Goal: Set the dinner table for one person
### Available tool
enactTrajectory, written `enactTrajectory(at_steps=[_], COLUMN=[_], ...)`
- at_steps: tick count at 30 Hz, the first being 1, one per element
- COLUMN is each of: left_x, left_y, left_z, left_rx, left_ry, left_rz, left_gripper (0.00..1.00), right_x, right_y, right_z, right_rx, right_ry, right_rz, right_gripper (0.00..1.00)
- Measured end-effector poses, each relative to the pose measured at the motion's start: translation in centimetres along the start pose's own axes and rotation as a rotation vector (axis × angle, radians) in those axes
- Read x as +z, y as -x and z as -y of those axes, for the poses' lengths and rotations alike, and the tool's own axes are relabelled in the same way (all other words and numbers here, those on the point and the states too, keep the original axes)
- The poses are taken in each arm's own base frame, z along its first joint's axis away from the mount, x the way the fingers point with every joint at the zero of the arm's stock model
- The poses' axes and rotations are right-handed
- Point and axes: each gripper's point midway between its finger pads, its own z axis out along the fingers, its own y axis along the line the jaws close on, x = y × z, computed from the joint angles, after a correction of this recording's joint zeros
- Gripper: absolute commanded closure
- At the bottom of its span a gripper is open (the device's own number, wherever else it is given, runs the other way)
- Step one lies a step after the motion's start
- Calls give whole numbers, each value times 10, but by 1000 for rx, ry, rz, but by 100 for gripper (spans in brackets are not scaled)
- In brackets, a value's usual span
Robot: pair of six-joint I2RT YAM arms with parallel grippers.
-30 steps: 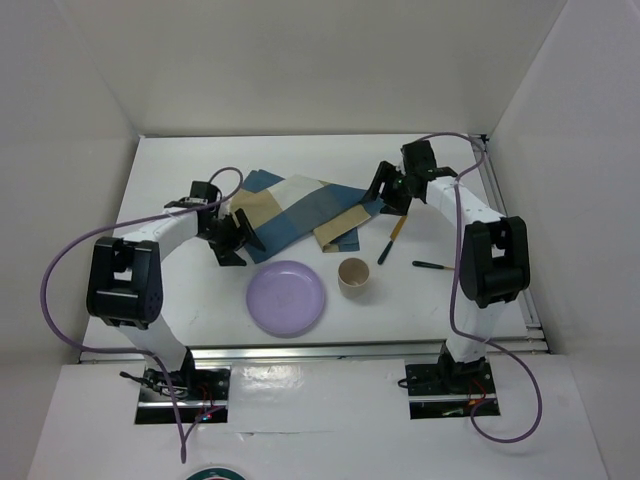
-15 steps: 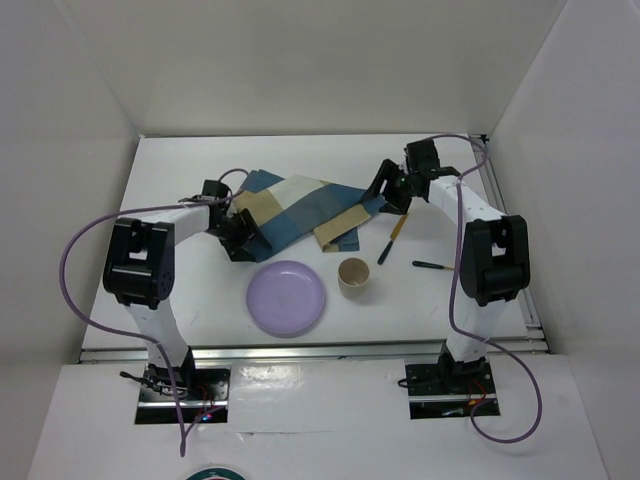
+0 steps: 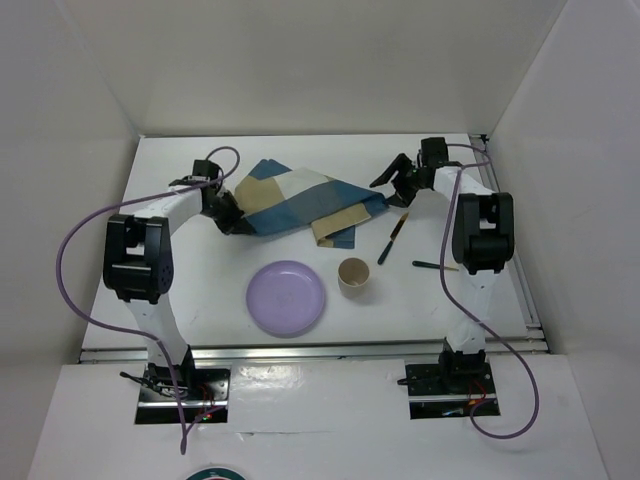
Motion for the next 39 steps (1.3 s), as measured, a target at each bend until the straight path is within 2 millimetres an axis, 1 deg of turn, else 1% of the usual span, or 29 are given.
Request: enactTrajectory(at_steps=[2,5,7,9,10,12,13,14,15,16,17,18,21,24,26,28,29,30,32,33,34,36,37,39], left_x=[-15,-35,-43,-47,-48,-48,-48,-48,-48,-48,-48,-49,-55,-72,-94,-122,-143,-160,-201,-220,-240,-274,-290,-314], left_y=[12,23,27,28,29,27,26,25,25,24,24,24,26,35,47,60,68,72,75,72,69,57,50,36], left_z=[13,31,39,42,43,41,40,40,40,39,39,39,42,52,63,75,83,88,98,102,104,108,109,109], left_rx=[21,49,65,79,81,79,79,78,78,78,78,79,99,118,128,148,163,174,204,215,227,246,254,267], left_ry=[-28,-70,-86,-91,-91,-85,-82,-79,-79,-77,-76,-74,-74,-94,-133,-172,-203,-225,-271,-290,-310,-345,-362,-390], left_rz=[45,96,115,122,123,116,112,109,108,106,105,103,105,128,160,214,257,289,359,389,424,478,501,531], left_gripper=[100,100,100,100,100,100,100,100,100,100,100,100,100,100,100,100,100,100,100,100,100,100,100,100], right_x=[9,19,25,30,33,38,42,44,47,49,51,51,50,40,23,-2,-19,-36,-74,-96,-116,-158,-178,-212], right_y=[3,5,5,3,2,0,0,-1,-1,-1,-1,0,4,10,14,14,14,15,11,7,3,-7,-13,-25], right_z=[0,-4,-3,-1,1,4,6,7,8,9,9,8,4,-4,-21,-46,-66,-84,-121,-140,-155,-185,-196,-212], right_rx=[20,40,55,76,84,99,108,114,120,126,127,129,121,85,28,-43,-91,-138,-234,-282,-327,-408,-442,-495], right_ry=[11,41,53,57,59,61,63,64,67,70,75,78,77,67,73,93,113,138,188,215,240,290,309,339], right_rz=[-16,-37,-50,-70,-76,-90,-95,-99,-103,-104,-109,-109,-91,-51,-12,26,52,82,149,187,223,300,334,387], right_gripper=[27,28,31,31,33,40,45,53,72,85,96,100,100,100,100,100,100,100,100,100,100,100,100,100])
